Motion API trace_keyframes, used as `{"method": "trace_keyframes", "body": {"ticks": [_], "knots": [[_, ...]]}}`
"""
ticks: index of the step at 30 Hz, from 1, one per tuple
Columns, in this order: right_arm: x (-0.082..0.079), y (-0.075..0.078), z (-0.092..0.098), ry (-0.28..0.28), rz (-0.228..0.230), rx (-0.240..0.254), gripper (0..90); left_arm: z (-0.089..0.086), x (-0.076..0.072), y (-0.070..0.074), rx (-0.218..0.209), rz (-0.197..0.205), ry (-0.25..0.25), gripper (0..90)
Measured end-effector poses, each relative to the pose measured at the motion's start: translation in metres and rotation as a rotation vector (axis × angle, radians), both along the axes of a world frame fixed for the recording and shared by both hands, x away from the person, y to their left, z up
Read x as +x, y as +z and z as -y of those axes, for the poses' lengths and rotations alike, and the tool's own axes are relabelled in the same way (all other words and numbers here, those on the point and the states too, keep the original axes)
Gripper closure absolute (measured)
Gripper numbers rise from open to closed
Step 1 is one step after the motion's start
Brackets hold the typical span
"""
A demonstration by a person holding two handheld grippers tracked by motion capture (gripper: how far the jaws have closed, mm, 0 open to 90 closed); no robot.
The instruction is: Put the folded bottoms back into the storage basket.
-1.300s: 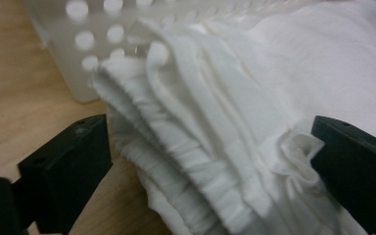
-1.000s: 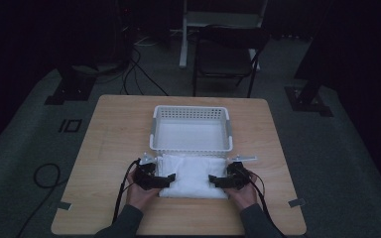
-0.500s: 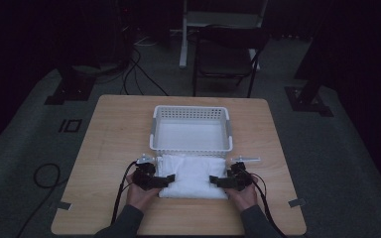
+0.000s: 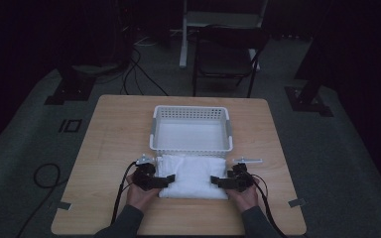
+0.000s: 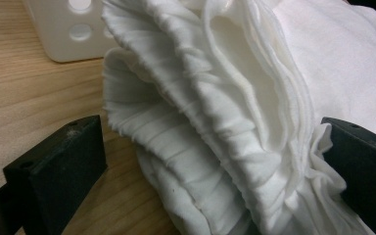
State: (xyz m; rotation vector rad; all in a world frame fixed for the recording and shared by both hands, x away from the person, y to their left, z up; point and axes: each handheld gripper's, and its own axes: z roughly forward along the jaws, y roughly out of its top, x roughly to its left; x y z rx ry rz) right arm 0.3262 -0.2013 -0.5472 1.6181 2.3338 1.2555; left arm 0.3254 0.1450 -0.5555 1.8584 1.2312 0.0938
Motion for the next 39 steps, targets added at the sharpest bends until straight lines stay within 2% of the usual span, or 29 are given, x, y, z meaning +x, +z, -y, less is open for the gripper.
{"method": "trace_keyframes", "body": {"ticks": [2,4,6,10,12,15,18,20,25,26,29,33,39], "knots": [[0.001,-0.001,0.001,0.013,-0.004,0.023,16.7,0.0,0.0,0.0,-0.004,-0.007,-0.011,0.0],[0.002,-0.002,0.002,0.033,-0.017,0.06,24.3,0.0,0.0,0.001,-0.009,-0.013,-0.022,1.1],[0.004,-0.004,0.004,0.048,-0.048,0.125,31.4,0.001,0.001,0.0,-0.058,-0.038,-0.066,10.4],[0.009,-0.008,0.007,0.07,-0.097,0.203,41.1,0.001,0.001,-0.002,-0.099,-0.045,-0.093,23.5],[0.011,-0.01,0.009,0.084,-0.117,0.229,44.5,0.001,0.001,-0.002,-0.107,-0.04,-0.102,29.3],[0.014,-0.013,0.011,0.099,-0.135,0.256,51.4,0.004,-0.003,0.002,-0.087,-0.008,-0.11,40.9],[0.011,-0.009,0.01,0.111,-0.094,0.243,61.8,0.007,-0.006,0.006,-0.061,0.016,-0.112,49.3],[0.009,-0.005,0.007,0.123,-0.06,0.209,64.6,0.008,-0.007,0.007,-0.053,0.028,-0.112,52.3],[0.002,0.003,0.001,0.134,0.008,0.123,66.6,0.011,-0.013,0.013,-0.015,0.067,-0.111,55.6],[0.002,0.003,0.001,0.134,0.008,0.123,66.6,0.011,-0.013,0.013,-0.015,0.067,-0.111,55.8],[-0.005,0.01,-0.004,0.14,0.067,0.05,67.1,0.012,-0.018,0.018,-0.003,0.087,-0.113,56.5],[-0.009,0.014,-0.007,0.14,0.091,0.024,67.4,0.014,-0.024,0.022,0.006,0.107,-0.113,57.0],[-0.013,0.017,-0.007,0.139,0.107,0.02,67.6,0.014,-0.031,0.027,0.008,0.126,-0.113,57.5]]}}
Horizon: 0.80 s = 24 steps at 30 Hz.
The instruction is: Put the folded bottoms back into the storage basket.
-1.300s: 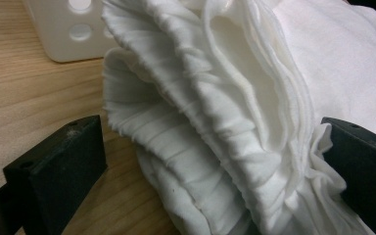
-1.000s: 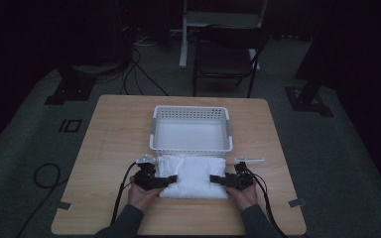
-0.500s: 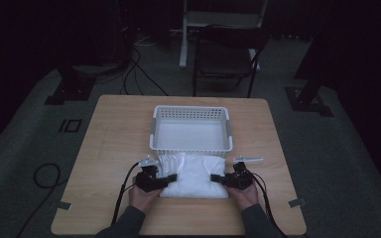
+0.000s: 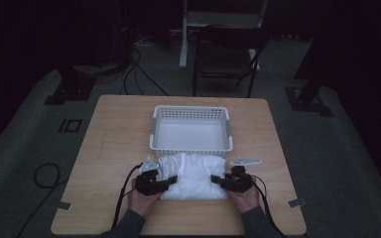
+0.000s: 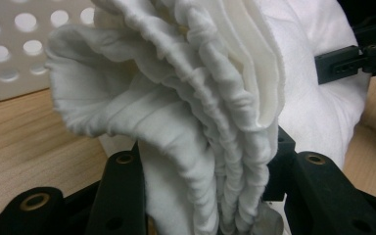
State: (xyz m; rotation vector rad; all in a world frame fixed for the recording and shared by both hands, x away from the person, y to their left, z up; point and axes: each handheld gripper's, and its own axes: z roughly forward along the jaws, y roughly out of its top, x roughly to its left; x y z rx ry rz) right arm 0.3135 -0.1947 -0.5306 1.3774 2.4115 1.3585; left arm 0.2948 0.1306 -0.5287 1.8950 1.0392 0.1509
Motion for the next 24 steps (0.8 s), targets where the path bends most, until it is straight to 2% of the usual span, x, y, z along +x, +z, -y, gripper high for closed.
{"method": "trace_keyframes", "body": {"ticks": [12,24], "knots": [[-0.008,0.009,0.0,0.01,0.028,0.023,67.6,-0.004,-0.011,0.011,-0.021,0.031,0.001,57.7],[-0.013,0.022,0.001,0.011,0.057,0.036,67.5,-0.006,-0.014,0.023,-0.028,0.047,-0.009,57.7]]}}
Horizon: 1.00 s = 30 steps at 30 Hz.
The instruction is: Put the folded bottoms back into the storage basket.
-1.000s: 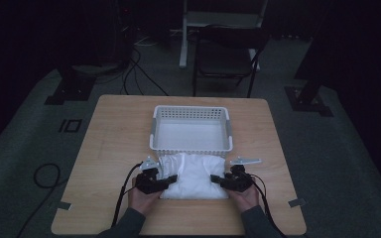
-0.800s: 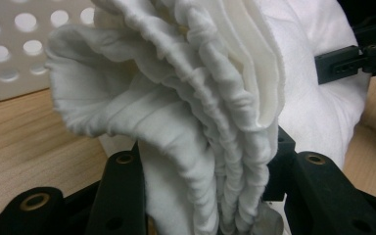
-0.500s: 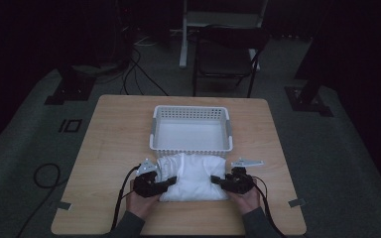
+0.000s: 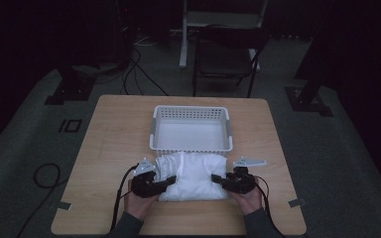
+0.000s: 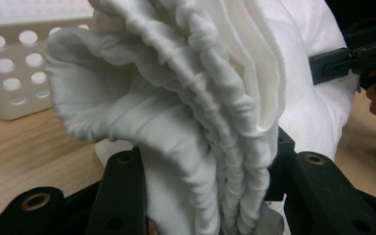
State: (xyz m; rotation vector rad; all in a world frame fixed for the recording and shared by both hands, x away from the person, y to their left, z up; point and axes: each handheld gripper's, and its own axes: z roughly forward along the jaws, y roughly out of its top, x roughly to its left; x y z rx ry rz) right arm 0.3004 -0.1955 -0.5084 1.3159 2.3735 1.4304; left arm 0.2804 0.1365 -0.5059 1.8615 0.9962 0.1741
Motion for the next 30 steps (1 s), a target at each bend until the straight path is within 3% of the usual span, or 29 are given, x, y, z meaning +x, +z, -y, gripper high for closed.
{"method": "trace_keyframes", "body": {"ticks": [30], "knots": [[-0.004,0.041,-0.004,0.008,0.069,0.007,67.6,-0.007,-0.003,0.041,-0.023,0.051,-0.002,57.8]]}}
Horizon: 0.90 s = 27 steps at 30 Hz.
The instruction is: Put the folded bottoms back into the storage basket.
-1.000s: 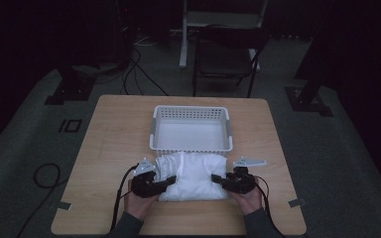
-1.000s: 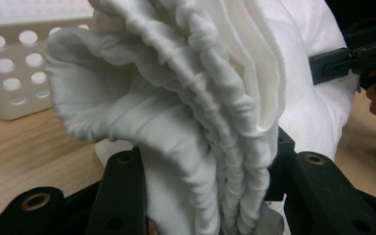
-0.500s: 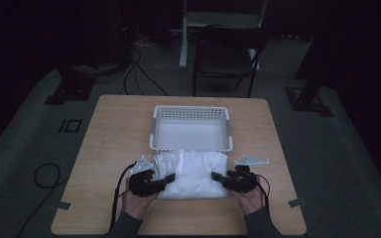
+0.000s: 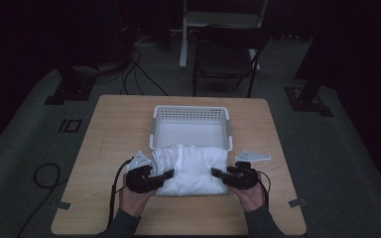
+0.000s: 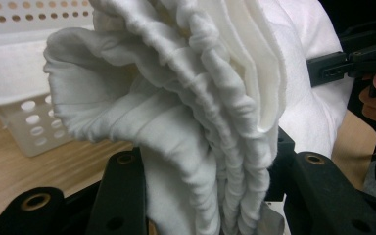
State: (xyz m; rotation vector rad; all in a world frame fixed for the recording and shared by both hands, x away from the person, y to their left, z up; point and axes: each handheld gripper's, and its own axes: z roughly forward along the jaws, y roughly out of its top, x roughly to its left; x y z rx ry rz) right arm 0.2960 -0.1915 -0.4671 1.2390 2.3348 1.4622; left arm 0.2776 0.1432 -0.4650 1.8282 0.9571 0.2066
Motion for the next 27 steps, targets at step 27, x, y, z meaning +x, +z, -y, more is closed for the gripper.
{"method": "trace_keyframes", "body": {"ticks": [27], "knots": [[0.019,0.048,-0.004,-0.03,0.098,0.001,67.7,-0.004,0.028,0.041,-0.057,0.066,0.018,57.9]]}}
